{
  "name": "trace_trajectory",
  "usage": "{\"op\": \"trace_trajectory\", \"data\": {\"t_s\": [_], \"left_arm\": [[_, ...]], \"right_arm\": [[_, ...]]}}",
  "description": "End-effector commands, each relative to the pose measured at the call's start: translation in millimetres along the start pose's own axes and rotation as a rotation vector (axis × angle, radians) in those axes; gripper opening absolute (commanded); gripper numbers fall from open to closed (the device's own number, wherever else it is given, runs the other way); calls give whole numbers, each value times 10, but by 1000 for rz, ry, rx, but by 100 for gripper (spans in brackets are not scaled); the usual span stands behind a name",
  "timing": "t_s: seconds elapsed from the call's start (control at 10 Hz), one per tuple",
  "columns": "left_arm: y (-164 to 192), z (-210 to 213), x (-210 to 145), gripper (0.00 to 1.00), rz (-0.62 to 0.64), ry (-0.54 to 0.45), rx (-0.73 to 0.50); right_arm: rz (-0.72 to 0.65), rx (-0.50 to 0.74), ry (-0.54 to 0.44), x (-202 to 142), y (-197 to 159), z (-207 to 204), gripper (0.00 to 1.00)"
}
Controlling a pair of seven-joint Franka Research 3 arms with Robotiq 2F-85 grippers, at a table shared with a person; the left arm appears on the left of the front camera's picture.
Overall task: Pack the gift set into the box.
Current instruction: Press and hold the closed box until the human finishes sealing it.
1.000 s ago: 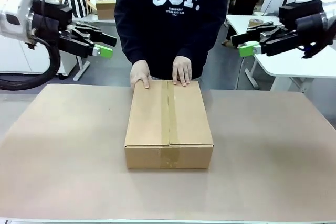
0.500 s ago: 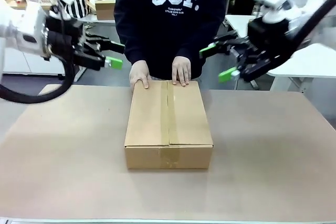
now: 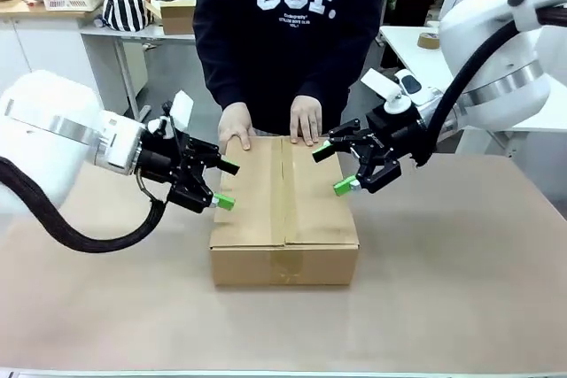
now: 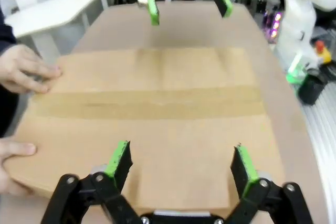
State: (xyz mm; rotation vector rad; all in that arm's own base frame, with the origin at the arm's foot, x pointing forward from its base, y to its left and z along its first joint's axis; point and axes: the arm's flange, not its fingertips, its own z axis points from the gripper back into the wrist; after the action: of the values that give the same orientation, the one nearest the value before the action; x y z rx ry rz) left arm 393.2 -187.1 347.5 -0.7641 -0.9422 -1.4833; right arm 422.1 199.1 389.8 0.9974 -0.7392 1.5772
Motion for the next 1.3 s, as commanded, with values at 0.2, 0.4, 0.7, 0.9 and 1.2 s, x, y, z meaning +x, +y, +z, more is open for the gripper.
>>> {"op": "trace_trajectory", "data": {"t_s": [0.2,0.4,0.7,0.9,1.2], "left_arm": [[13,139,71,100,16,-61,-10],[62,-47,-8,100,21,23,36],[104,-168,-35,100,22,7,21],[126,-265,-80,100,30,-9,10],[119,-378,-179,100,34,27,4]], "right_arm": [[-4,-2,2,9,1,3,100],[12,-130,143,-148,-296,-236,100],[-97,-154,117,-478,-385,-429,100],[-115,-169,87,-588,-383,-456,100],[-120,-184,87,-631,-359,-434,100]]}}
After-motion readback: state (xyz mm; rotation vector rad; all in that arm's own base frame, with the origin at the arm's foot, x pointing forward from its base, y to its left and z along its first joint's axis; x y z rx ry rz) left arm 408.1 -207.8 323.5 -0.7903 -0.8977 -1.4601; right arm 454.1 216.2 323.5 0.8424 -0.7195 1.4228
